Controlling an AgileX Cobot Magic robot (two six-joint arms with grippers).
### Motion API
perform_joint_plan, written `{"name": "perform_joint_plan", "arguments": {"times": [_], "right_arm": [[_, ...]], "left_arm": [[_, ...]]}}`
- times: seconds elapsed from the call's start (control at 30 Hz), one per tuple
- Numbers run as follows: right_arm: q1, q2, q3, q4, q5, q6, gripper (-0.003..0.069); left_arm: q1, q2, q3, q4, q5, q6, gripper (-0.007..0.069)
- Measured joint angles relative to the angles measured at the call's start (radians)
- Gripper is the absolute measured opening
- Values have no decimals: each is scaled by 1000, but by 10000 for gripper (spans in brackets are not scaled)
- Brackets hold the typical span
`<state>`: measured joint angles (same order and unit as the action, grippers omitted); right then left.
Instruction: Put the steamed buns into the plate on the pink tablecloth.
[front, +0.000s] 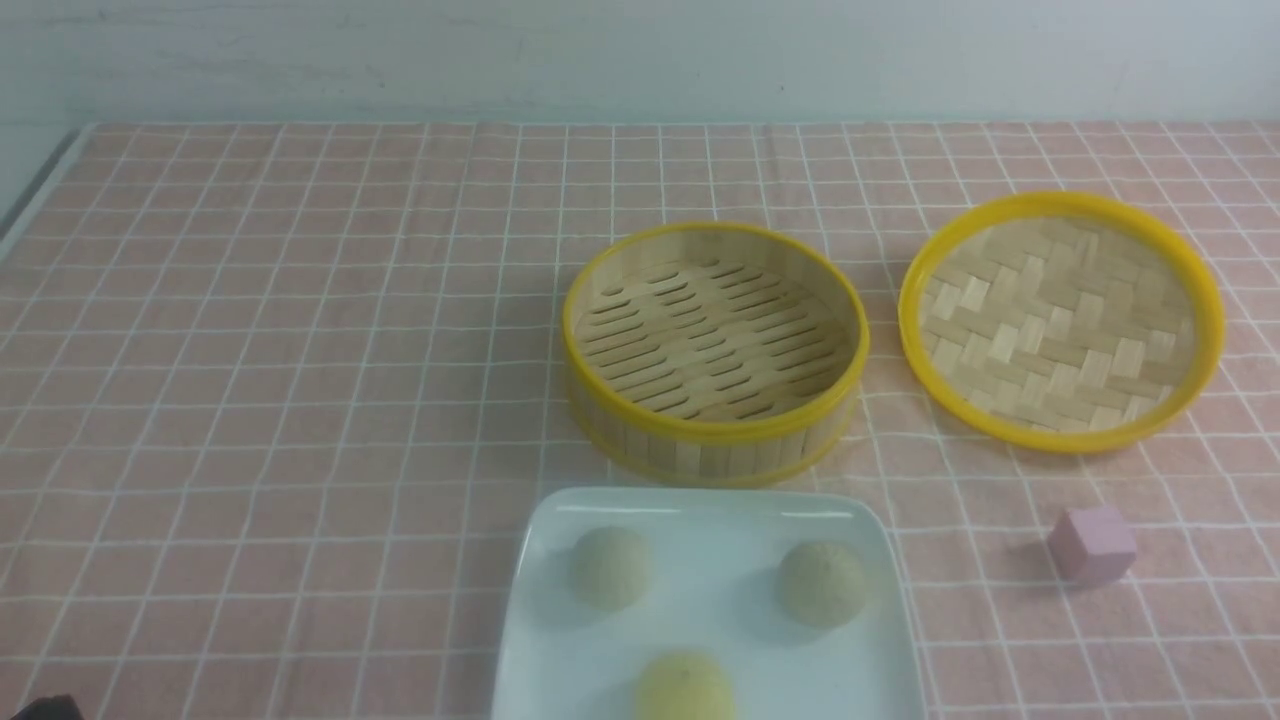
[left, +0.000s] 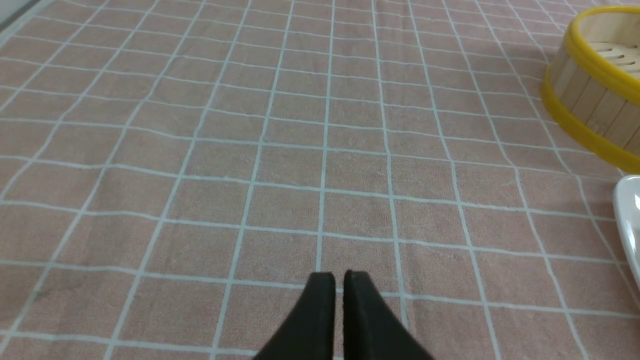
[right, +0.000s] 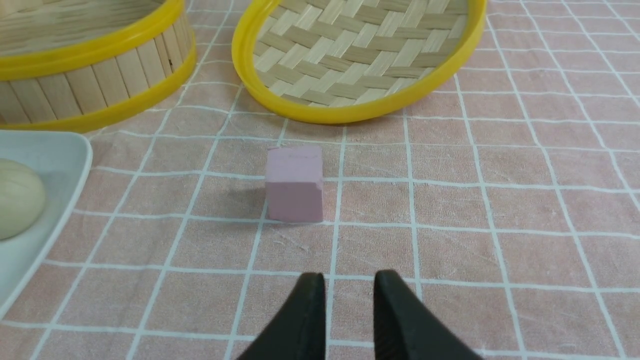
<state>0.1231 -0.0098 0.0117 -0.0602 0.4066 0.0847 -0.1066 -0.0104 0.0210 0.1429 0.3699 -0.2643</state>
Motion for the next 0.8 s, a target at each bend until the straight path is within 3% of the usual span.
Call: {"name": "perform_joint_plan", "arguments": {"times": [0.8], "right_arm": [[0, 0, 0, 0, 0, 0, 155]], "left_arm": [[0, 0, 0, 0, 0, 0, 78]]}}
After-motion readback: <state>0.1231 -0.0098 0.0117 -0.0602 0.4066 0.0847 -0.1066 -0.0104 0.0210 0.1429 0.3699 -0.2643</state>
